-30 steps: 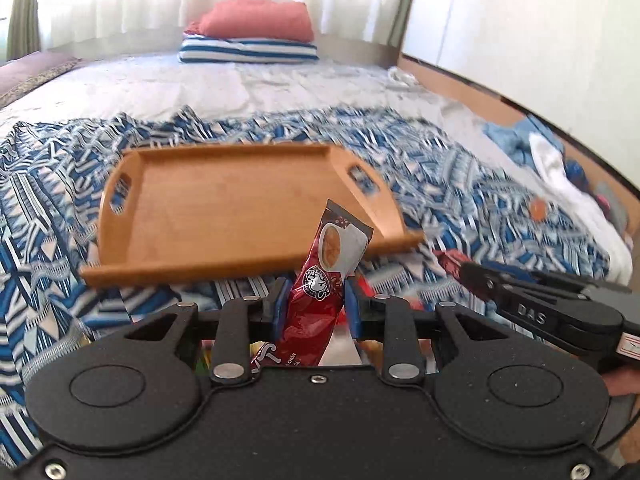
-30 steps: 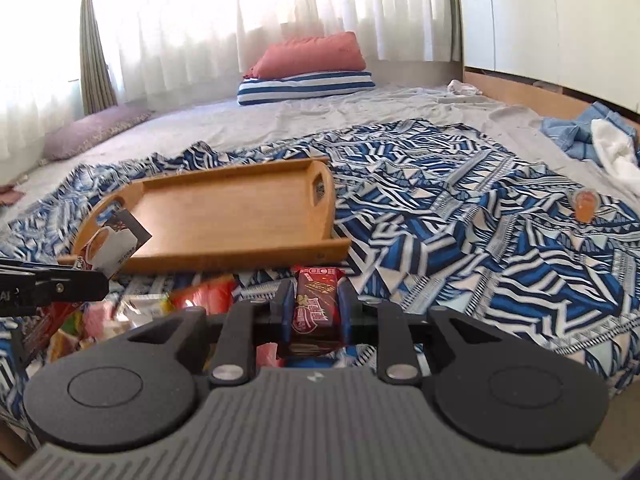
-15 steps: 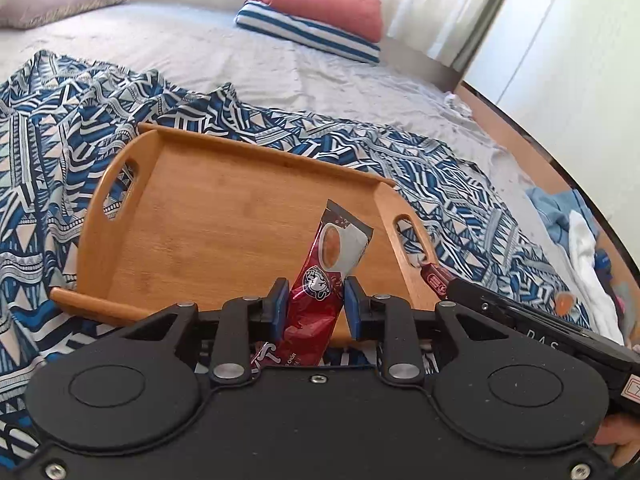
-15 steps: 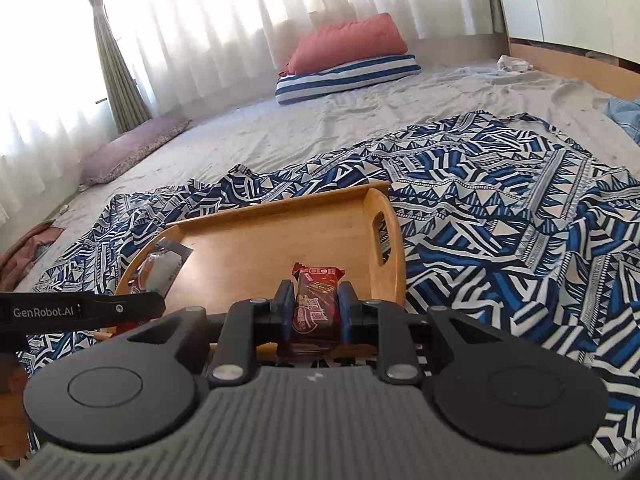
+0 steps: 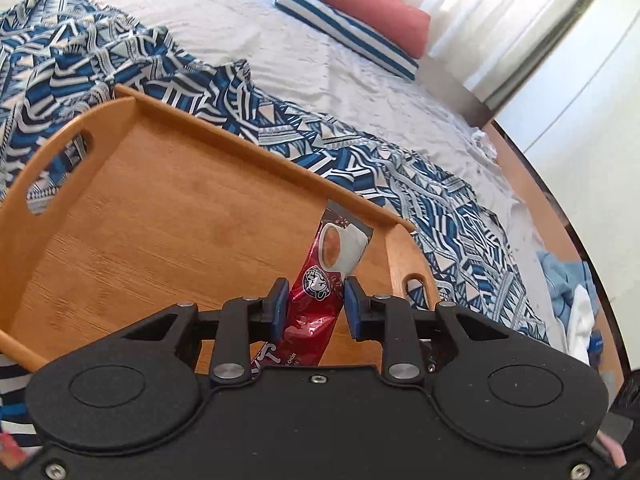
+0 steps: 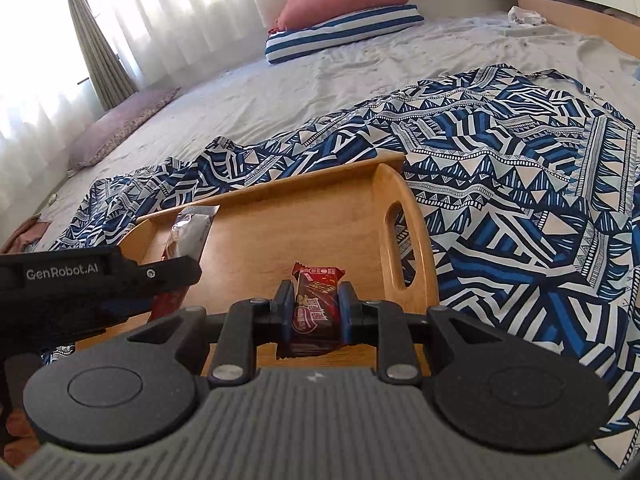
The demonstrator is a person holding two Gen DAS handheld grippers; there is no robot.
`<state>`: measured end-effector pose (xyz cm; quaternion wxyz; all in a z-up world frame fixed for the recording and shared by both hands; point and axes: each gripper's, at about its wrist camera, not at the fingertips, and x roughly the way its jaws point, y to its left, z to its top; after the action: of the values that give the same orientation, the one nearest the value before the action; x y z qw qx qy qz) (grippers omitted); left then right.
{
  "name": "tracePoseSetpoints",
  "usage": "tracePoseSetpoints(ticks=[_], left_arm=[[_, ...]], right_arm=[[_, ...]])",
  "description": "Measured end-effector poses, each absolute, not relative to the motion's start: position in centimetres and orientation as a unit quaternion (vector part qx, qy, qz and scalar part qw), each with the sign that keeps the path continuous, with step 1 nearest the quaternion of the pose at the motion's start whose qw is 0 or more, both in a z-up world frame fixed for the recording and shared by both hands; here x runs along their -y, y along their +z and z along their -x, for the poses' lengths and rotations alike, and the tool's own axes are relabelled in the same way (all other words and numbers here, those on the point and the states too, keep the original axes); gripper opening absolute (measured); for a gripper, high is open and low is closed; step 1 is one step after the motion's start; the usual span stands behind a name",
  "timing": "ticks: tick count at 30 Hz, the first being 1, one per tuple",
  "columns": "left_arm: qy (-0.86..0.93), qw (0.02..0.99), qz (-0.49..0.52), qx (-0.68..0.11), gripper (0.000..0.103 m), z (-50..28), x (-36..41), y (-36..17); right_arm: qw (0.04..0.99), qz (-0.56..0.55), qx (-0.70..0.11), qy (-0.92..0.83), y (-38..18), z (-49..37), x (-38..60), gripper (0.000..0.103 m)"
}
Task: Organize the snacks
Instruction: 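Carry both snacks onto the wooden tray and open both tools to release them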
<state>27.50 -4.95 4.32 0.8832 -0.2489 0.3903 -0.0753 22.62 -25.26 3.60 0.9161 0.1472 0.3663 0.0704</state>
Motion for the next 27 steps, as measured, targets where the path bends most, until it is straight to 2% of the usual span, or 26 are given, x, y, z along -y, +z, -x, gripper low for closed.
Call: tracePoseSetpoints(ticks=[27], left_arm=[[-0.046,0.887,0.229,-0.398,0.028,-31.0,7.5,0.9]], right_arm=[[0.912,-0.141,-0.377,0.079,0.6,-23.8,25.7,0.027]])
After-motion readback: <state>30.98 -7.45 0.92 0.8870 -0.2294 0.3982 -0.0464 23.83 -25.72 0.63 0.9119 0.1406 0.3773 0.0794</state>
